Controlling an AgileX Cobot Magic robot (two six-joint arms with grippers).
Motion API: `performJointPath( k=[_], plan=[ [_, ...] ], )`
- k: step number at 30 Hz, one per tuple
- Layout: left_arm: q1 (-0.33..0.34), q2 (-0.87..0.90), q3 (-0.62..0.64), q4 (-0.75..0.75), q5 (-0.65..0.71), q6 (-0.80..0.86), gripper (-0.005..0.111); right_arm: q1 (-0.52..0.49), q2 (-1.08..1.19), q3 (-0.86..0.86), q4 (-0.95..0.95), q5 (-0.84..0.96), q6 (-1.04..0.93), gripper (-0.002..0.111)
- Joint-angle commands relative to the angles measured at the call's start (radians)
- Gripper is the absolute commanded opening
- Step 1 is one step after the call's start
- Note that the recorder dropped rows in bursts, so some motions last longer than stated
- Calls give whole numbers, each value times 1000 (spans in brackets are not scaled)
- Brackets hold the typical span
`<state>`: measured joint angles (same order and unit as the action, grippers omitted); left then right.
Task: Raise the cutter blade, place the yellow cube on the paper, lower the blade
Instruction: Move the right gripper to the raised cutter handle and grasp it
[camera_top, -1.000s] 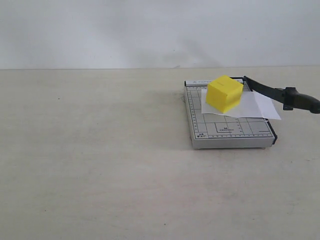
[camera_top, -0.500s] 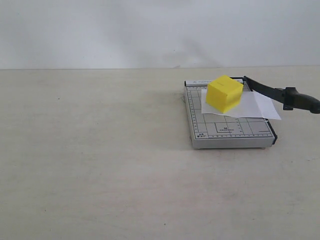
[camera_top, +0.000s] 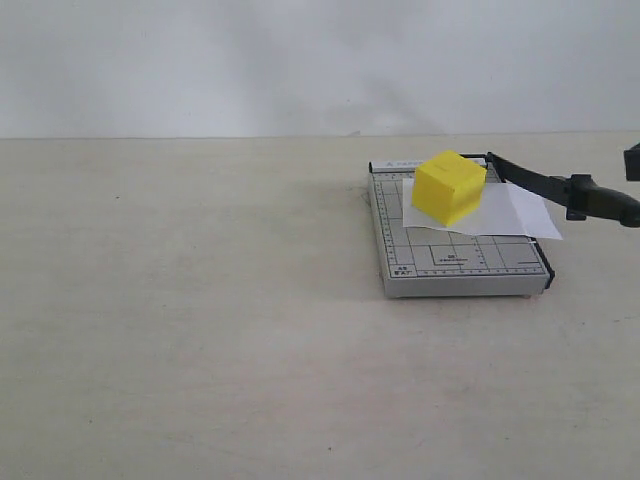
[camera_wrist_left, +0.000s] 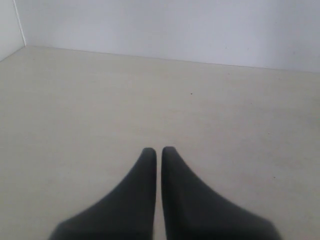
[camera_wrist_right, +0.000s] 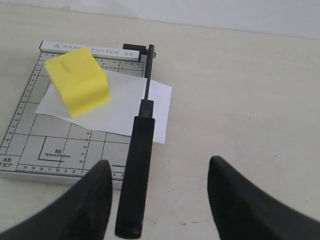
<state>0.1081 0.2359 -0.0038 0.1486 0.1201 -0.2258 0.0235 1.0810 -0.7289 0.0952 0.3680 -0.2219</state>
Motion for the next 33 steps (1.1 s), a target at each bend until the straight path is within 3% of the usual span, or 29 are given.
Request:
performJointPath(
  k=[1, 4, 9, 27, 29, 33],
  plan=[
    [-5, -8, 4, -10, -15, -11, 4, -3, 67, -52, 3, 56, 32, 56],
    [-5, -8, 4, -10, -15, -11, 4, -3, 120, -74, 3, 71, 32, 58],
    [-5, -8, 4, -10, -15, -11, 4, -3, 150, -120, 3, 82, 32, 75],
    [-5, -8, 4, -6, -15, -11, 4, -3, 257, -125, 82, 83, 77, 75],
    [-5, -8, 4, -6, -15, -11, 4, -3, 257, -125, 82, 87, 93, 70],
    [-5, -8, 4, -6, -15, -11, 4, -3, 257, -125, 78, 124, 90, 45]
  ],
)
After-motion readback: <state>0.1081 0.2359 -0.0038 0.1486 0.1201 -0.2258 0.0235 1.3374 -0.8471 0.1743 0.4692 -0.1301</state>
